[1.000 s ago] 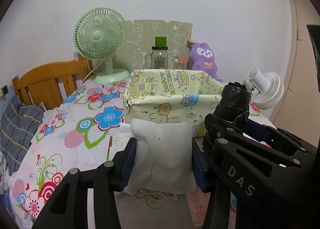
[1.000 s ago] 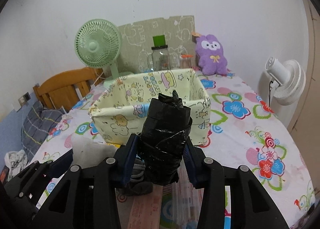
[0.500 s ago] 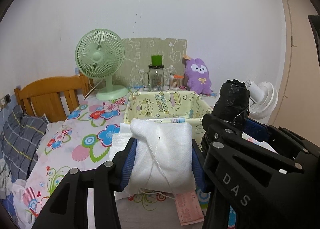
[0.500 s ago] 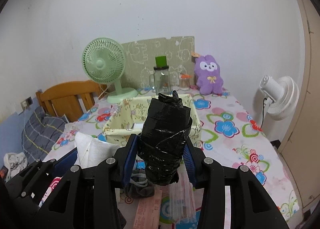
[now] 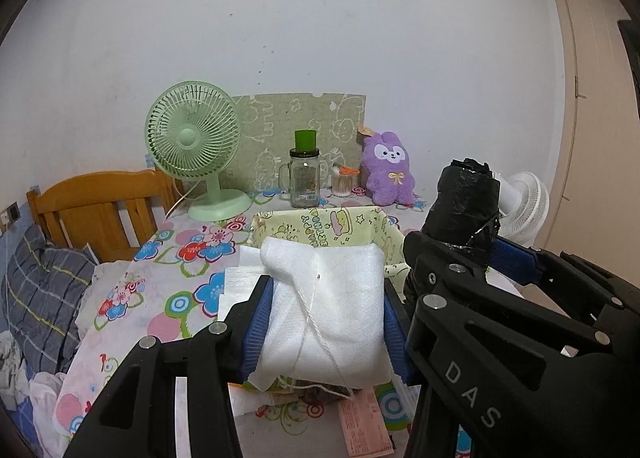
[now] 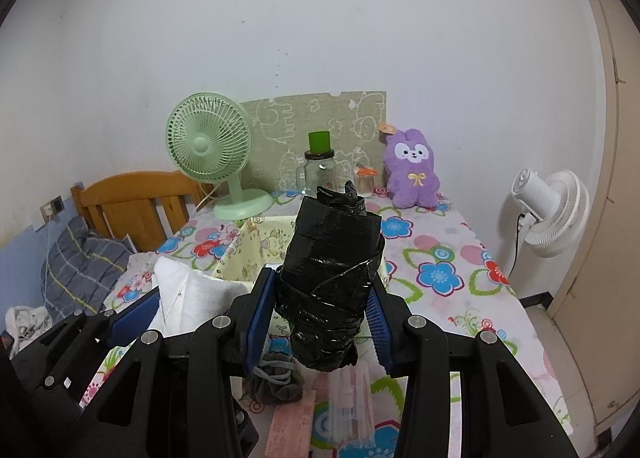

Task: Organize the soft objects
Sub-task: 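Lift and carry the white cloth and black bag toward the yellow basket with both tools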

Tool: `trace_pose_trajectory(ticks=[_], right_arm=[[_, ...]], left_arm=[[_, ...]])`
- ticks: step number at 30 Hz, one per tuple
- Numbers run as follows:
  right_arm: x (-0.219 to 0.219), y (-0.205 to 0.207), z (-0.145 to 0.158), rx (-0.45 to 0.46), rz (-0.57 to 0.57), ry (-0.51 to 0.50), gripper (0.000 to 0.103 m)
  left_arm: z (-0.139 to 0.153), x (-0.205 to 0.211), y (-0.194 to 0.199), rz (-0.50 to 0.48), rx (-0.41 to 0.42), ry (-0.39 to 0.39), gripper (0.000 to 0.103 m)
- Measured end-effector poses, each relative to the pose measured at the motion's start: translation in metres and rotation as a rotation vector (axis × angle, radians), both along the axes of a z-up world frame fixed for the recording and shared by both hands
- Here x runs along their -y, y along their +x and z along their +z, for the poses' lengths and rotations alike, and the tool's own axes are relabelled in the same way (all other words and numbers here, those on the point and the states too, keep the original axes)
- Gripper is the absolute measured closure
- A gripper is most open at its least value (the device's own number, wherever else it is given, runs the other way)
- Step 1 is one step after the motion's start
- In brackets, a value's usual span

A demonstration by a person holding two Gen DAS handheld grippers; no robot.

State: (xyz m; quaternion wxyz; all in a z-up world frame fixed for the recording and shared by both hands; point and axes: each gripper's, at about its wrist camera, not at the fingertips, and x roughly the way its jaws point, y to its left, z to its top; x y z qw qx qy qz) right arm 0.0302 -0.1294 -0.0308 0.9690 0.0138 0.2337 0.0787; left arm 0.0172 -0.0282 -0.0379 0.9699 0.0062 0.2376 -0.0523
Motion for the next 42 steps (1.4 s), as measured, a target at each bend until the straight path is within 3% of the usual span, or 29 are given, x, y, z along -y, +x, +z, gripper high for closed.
trace_pose_trajectory(ticks=[24,42], right_arm=[[0.003,0.062,0.018,0.012,0.010,-0.011,0.055],[0.005,0.143,-0.009,-0.044,0.019,-0.015,0.055]], left_arm=[[0.020,0.006,0.058,-0.006,0.033,0.023,0.050],[-0.009,0.003,0.136,0.033,-0.041,0.032,0.050]])
